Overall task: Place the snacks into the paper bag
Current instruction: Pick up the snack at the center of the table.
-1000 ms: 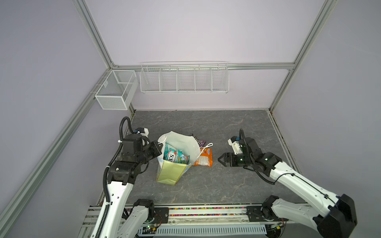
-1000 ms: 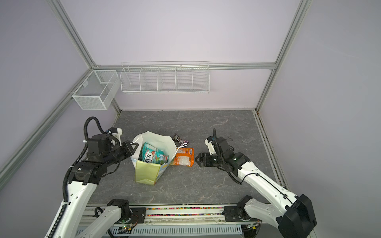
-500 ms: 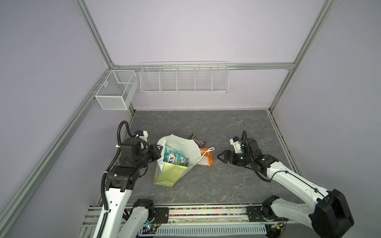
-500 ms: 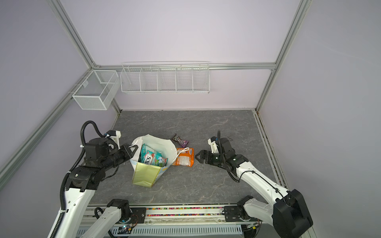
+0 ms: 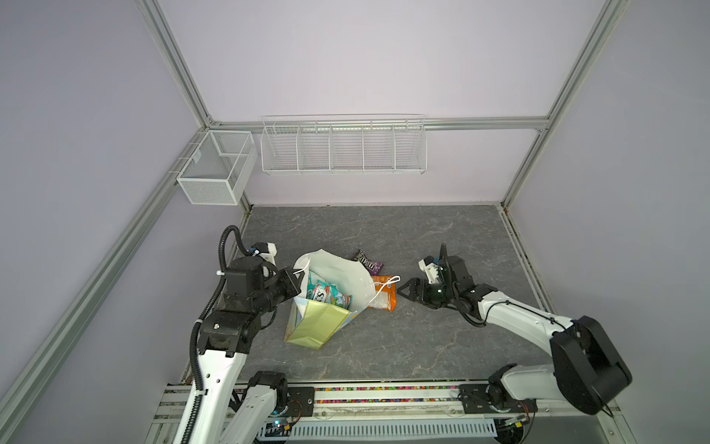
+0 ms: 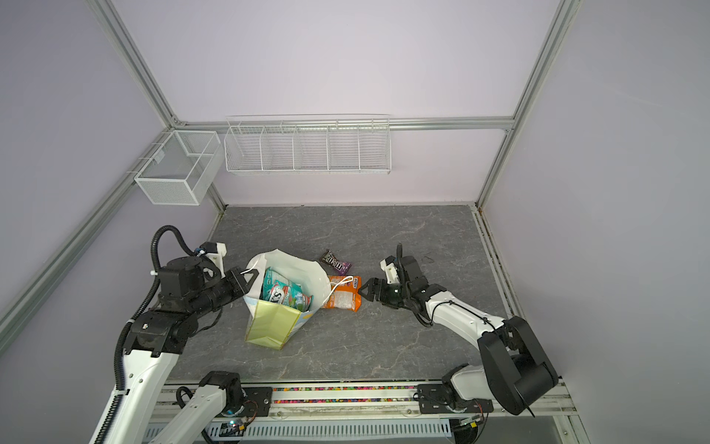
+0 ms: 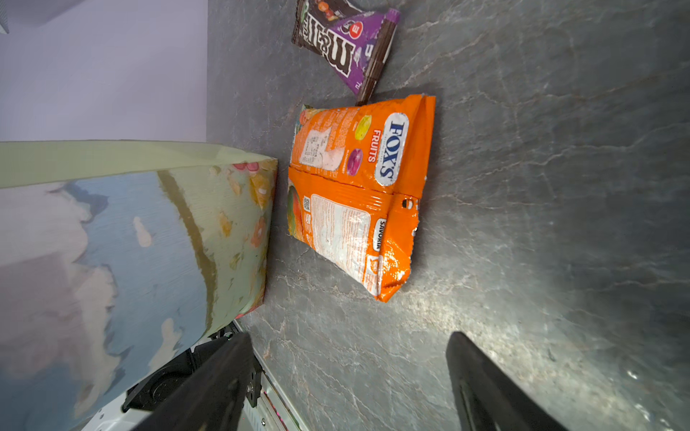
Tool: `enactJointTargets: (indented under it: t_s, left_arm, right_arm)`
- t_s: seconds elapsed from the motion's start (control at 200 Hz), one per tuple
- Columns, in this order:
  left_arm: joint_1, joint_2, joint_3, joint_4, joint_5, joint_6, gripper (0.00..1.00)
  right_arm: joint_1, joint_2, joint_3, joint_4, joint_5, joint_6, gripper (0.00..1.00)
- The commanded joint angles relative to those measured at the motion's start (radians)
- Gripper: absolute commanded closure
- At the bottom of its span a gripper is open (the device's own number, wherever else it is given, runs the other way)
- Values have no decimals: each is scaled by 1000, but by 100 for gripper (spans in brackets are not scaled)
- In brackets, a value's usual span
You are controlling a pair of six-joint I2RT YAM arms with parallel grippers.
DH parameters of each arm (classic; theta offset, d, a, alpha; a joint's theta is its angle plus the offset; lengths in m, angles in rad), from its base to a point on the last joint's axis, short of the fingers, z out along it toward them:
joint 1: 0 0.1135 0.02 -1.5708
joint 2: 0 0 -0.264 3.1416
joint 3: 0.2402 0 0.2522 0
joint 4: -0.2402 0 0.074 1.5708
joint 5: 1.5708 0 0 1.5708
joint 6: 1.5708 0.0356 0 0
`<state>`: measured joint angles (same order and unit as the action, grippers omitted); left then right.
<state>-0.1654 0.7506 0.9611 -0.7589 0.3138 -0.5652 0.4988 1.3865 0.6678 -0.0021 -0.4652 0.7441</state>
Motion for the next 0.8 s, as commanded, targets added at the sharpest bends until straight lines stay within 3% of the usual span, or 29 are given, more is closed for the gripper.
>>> enactJointTargets:
  t_s: [0.0,0.215,0.46,0.795]
  left_arm:
    - [0,-14,2,88,23,-8,100]
    - [0,-17,1,95,24,-11,100]
    - [0,-22,-5,93,23,-10,100]
    - [0,-24,-5,92,23,-10,100]
  right_arm:
    - [-5,34,-28,74,-24,30,18]
    - [-9,91,-40,120,-30,36,23]
    - [-10,170,-61,228,-65,71,36]
    - [1,254,-83,346,-89,110,38]
